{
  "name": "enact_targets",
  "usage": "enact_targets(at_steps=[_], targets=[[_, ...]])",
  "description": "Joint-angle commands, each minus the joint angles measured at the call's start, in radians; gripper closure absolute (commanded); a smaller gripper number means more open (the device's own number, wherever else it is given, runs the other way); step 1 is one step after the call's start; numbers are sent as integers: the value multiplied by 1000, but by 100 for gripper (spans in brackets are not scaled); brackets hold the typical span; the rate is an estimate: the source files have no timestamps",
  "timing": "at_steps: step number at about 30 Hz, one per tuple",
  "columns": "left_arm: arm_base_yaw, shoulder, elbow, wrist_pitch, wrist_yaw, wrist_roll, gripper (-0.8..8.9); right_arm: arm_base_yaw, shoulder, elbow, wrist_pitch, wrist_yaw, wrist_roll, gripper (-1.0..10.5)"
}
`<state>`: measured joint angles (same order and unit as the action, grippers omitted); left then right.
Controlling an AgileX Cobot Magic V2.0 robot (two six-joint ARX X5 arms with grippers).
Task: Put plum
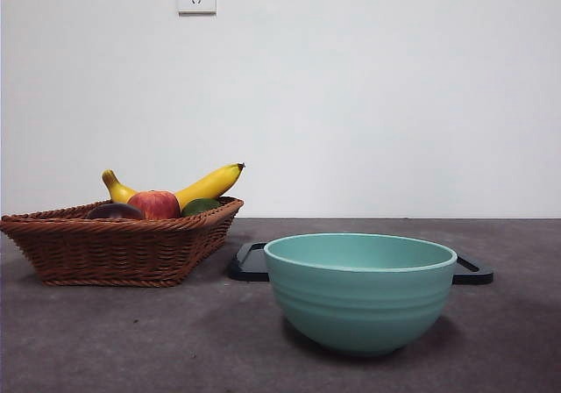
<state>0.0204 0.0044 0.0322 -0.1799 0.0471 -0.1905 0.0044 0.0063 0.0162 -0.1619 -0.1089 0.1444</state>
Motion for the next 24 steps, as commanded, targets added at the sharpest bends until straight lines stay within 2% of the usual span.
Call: enact_targets(at_steps=[1,8,12,21,24], targets=[[2,-1,-17,-8,-3,-103,805,-2,-3,-3,4,-11,82,941],[2,-1,17,-16,-2,-183,805,-2,-3,20,2,-29,163,941],[2,3,69,-62,-1,-220,805,-2,-2,80,-5,-29,167,941],[2,115,282,-158,39,-208,804,-2,88,303,-116,-40,156,941],[2,198,370,-203,109,-159,804,-2,163,397,-176,-79,125,941]])
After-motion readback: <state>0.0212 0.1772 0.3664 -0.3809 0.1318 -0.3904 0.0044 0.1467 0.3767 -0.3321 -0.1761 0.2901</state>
